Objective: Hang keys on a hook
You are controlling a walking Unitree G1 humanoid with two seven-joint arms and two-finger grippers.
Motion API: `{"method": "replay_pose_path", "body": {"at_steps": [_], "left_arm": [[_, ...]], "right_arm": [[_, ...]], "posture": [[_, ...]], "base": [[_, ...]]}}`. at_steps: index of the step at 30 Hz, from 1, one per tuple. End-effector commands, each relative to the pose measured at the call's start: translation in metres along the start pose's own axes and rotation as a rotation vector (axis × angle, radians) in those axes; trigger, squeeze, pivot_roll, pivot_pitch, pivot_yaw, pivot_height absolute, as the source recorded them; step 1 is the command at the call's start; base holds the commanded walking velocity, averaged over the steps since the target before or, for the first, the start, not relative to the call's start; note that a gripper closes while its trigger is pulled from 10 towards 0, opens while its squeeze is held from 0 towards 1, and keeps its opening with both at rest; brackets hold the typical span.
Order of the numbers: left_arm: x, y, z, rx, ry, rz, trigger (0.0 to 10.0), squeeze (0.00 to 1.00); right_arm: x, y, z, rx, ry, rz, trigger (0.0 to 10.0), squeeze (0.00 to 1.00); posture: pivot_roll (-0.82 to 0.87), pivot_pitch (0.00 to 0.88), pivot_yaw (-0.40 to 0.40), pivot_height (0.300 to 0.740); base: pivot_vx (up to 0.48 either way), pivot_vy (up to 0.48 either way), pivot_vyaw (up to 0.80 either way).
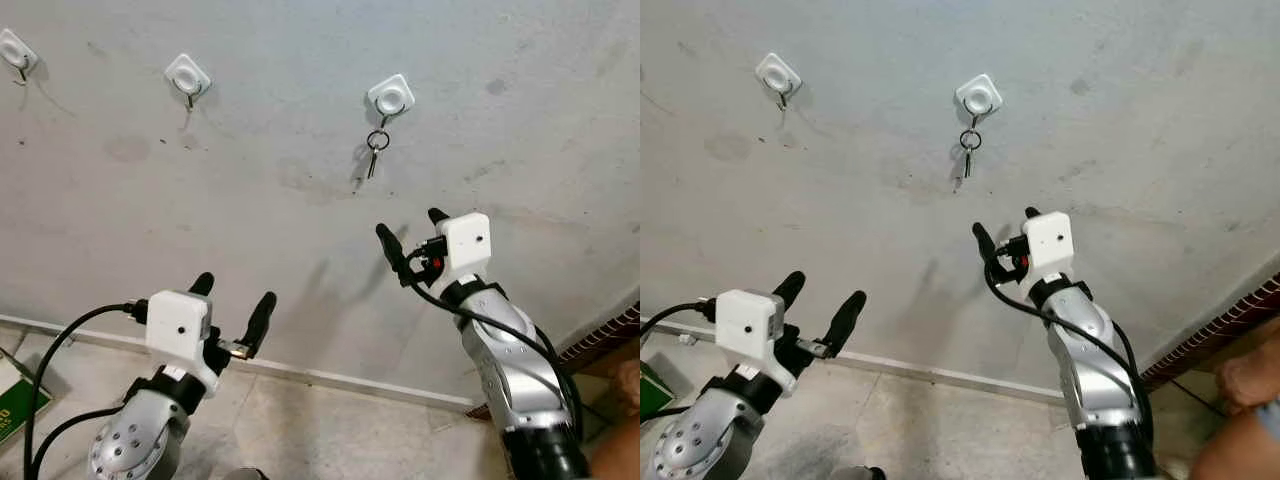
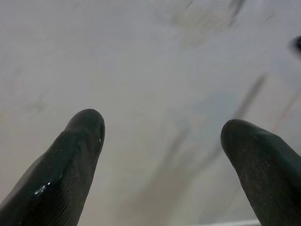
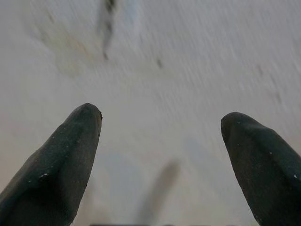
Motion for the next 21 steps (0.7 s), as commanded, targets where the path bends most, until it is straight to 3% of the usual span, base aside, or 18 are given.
{"method": "replay_pose_path", "body": {"at_steps": [1,11,12,13,21], "left_arm": [[-0.002,-0.002,0.006,0.029,-0.001,0.002,10.0,0.0],[-0.007,0.0,0.014,0.093,-0.062,0.006,10.0,0.0],[-0.008,0.001,0.014,0.093,-0.068,0.007,10.0,0.0],[-0.008,0.001,0.014,0.092,-0.072,0.009,10.0,0.0],[-0.008,0.003,0.014,0.091,-0.084,0.02,10.0,0.0]], "right_arm": [[0.001,-0.005,-0.005,-0.023,0.002,0.014,10.0,1.0],[-0.022,-0.03,-0.015,-0.107,0.098,0.159,10.0,1.0],[-0.022,-0.031,-0.015,-0.106,0.1,0.166,10.0,0.73],[-0.022,-0.032,-0.015,-0.106,0.101,0.173,10.0,0.0],[-0.018,-0.036,-0.011,-0.085,0.124,0.191,10.0,0.0]], "posture": [[0.13,0.109,-0.049,0.74],[0.11,0.107,-0.05,0.74],[0.11,0.107,-0.05,0.74],[0.1,0.109,-0.047,0.74],[0.09,0.117,-0.044,0.74]], "base": [[0.0,0.0,0.0],[0.0,0.0,0.0],[0.0,0.0,0.0],[0.0,0.0,0.0],[0.0,0.0,0.0]]}}
Point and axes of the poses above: a point about 5 cm out from each wrist's last joint towards the gripper, its own y axis pointing out of the wrist towards the gripper, its own x axis along the axis of the wrist's last joint, z = x × y, the point moved 3 cm from there along y, pointing out of the wrist towards the gripper, and after that the axes turned 15 degrees about -y, right-handed, at the moved point
